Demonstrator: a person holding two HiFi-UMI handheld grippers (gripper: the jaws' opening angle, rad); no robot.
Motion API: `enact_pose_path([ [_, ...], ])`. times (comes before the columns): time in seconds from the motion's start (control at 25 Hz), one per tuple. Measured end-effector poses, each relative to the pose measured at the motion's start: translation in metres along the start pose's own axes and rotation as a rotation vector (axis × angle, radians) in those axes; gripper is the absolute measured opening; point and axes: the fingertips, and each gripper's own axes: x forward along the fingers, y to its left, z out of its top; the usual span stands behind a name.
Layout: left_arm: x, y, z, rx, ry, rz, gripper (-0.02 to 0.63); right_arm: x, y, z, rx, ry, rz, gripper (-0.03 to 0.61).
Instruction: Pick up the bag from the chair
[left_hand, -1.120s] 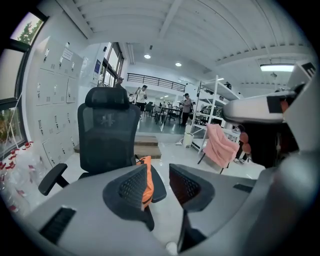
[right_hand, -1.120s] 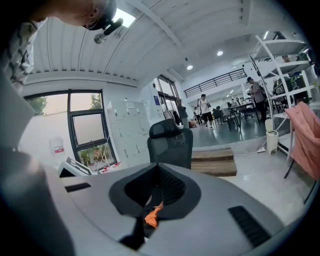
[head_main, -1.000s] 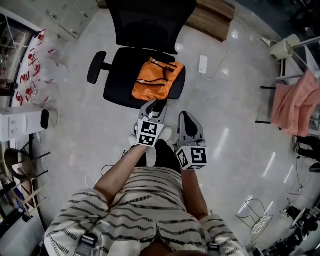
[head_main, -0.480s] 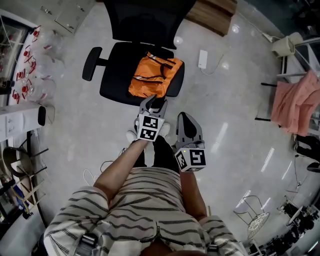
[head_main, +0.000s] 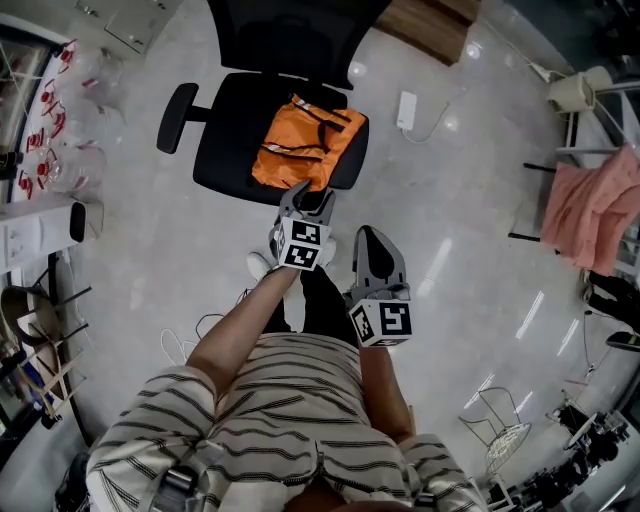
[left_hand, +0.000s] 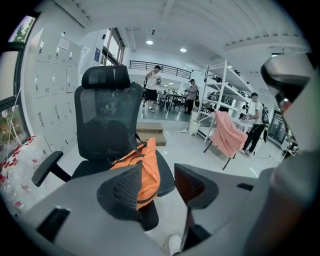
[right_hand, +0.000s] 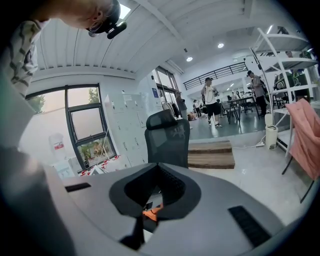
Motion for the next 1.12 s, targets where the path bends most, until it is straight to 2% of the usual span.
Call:
enact_pose_path([
  [0.32, 0.021, 0.004, -0.011, -0.005, 0.039, 0.031, 0.206, 0.001, -0.007, -0.004, 0.003, 0.013, 0.008, 0.018],
  [1.12, 0.060, 0.018, -0.039, 0.076, 0.155, 0.091, 0.210, -0.001, -0.016, -0.016, 0.013, 0.040, 0.003, 0.018],
])
